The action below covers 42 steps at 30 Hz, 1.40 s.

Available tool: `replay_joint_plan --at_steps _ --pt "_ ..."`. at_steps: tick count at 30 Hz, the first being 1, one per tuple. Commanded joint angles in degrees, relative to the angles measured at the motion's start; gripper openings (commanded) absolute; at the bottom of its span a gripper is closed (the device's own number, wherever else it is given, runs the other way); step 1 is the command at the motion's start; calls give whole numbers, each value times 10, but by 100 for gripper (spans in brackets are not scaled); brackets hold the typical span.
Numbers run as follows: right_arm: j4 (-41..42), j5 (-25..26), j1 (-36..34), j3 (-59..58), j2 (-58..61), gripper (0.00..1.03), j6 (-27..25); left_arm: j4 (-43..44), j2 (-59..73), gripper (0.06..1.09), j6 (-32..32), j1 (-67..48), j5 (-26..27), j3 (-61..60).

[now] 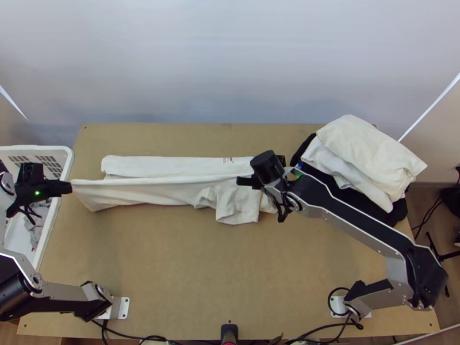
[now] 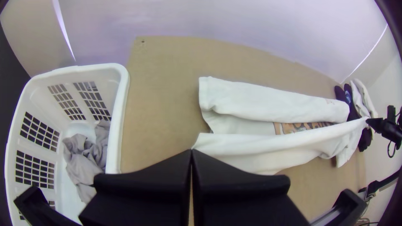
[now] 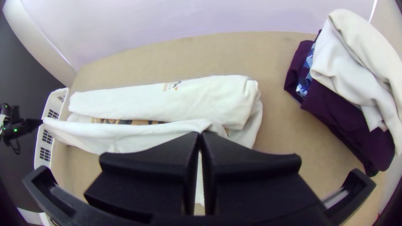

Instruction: Fold the t-shirt

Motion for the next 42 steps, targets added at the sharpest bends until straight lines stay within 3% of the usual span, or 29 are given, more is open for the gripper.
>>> replay_joint_plan --at_steps 1,28,42 --pt "27 -2 -24 15 27 3 -14 3 1 10 -41 -30 -20 19" --pt "39 -9 -71 99 181 3 -36 104 98 10 -153 -121 -108 92" --pt "59 -9 -111 133 239 3 -46 127 200 10 -170 -187 -142 154"
